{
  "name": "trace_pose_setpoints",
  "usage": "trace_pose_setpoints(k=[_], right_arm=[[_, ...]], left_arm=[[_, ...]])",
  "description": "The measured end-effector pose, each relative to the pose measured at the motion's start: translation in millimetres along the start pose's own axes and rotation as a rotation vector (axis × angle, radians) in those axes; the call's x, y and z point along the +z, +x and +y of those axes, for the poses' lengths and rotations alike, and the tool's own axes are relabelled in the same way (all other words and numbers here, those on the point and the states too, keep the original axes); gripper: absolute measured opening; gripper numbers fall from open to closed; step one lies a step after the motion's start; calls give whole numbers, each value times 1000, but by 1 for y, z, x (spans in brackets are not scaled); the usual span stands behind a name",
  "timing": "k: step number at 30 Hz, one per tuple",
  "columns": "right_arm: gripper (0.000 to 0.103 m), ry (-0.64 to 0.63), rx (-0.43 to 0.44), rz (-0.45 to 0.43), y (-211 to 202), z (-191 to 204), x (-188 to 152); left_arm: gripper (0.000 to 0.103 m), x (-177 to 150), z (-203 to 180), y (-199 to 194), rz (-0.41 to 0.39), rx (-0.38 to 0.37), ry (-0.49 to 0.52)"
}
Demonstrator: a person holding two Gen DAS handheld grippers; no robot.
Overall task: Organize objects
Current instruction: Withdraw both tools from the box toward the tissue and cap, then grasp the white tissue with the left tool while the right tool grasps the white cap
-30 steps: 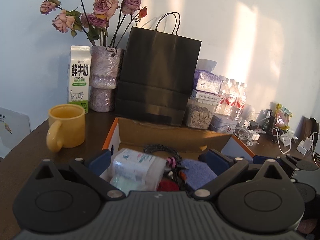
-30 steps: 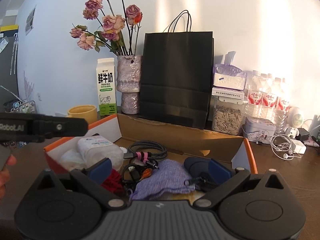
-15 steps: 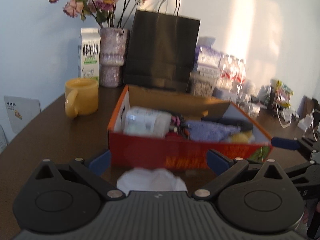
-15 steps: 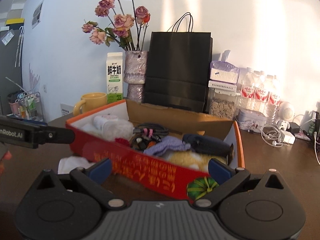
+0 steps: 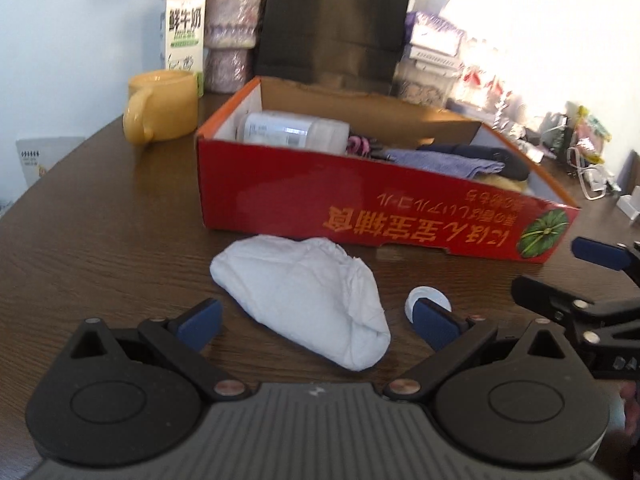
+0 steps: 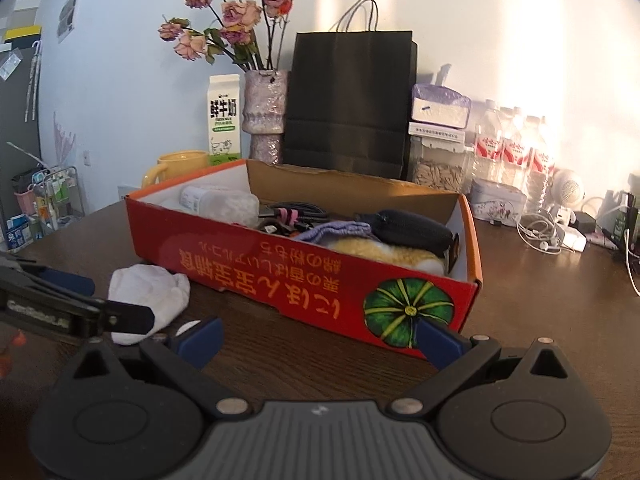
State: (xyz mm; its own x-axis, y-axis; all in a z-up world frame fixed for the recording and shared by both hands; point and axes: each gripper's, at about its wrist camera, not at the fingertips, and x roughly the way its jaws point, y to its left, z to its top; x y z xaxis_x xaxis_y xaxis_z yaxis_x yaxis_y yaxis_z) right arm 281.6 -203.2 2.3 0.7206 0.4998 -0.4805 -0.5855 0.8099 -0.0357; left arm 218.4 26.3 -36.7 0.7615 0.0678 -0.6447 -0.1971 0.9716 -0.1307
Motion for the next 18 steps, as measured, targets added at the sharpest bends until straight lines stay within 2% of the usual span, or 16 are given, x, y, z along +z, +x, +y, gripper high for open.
trace_pose_setpoints(k=[4, 8, 13, 18], right_arm=[[103, 16, -1, 0, 1, -4, -2], [103, 10, 2, 7, 4, -2, -4], [103, 8, 4, 9, 5, -2, -5], [103, 4, 4, 16, 6, 0, -5]], left_arm=[[103, 3, -8, 13, -9, 47, 21], [103, 5, -18, 24, -14, 135, 64], [103, 5, -14, 23, -19, 123, 56], [93, 4, -11, 18, -32, 123, 61]])
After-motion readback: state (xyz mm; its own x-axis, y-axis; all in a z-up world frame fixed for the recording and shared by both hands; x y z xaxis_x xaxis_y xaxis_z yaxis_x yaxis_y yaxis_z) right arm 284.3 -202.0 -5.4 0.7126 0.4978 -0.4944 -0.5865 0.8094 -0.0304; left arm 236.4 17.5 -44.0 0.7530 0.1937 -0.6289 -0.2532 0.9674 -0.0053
